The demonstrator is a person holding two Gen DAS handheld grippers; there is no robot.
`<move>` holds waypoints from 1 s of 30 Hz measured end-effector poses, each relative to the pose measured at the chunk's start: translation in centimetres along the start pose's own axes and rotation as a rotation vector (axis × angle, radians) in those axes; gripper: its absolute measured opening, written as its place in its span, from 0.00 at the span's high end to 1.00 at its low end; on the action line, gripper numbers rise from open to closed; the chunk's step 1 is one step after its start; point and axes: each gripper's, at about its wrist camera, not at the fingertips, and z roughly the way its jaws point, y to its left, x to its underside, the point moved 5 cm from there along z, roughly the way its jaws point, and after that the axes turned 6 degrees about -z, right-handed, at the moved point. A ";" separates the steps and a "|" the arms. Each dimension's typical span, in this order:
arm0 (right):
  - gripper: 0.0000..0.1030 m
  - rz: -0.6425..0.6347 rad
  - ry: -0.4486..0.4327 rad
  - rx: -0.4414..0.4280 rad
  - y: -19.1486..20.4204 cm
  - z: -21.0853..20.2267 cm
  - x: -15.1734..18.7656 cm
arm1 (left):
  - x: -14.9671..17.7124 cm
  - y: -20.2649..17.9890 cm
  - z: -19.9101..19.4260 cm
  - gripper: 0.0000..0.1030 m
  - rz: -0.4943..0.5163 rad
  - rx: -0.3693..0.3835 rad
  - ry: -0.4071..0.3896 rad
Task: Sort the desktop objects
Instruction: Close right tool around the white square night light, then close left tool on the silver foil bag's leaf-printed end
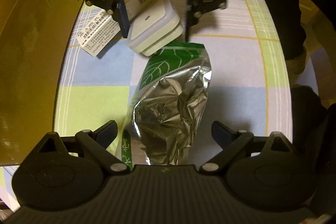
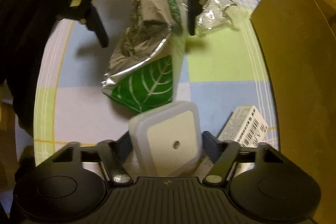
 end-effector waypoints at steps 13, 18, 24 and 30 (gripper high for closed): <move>0.42 0.097 -0.015 0.022 1.3 -1.5 0.6 | -0.9 1.2 1.4 0.22 -0.030 0.028 0.030; 0.42 0.107 -0.010 0.016 2.4 -1.9 0.7 | -1.1 1.4 1.2 0.33 -0.068 0.048 0.075; 0.39 0.111 0.008 -0.022 3.5 -1.7 1.2 | -0.9 -0.7 0.9 0.34 -0.065 0.068 0.102; 0.26 0.118 -0.004 -0.011 3.9 -2.1 0.9 | -0.7 -0.4 1.4 0.22 -0.077 0.059 0.086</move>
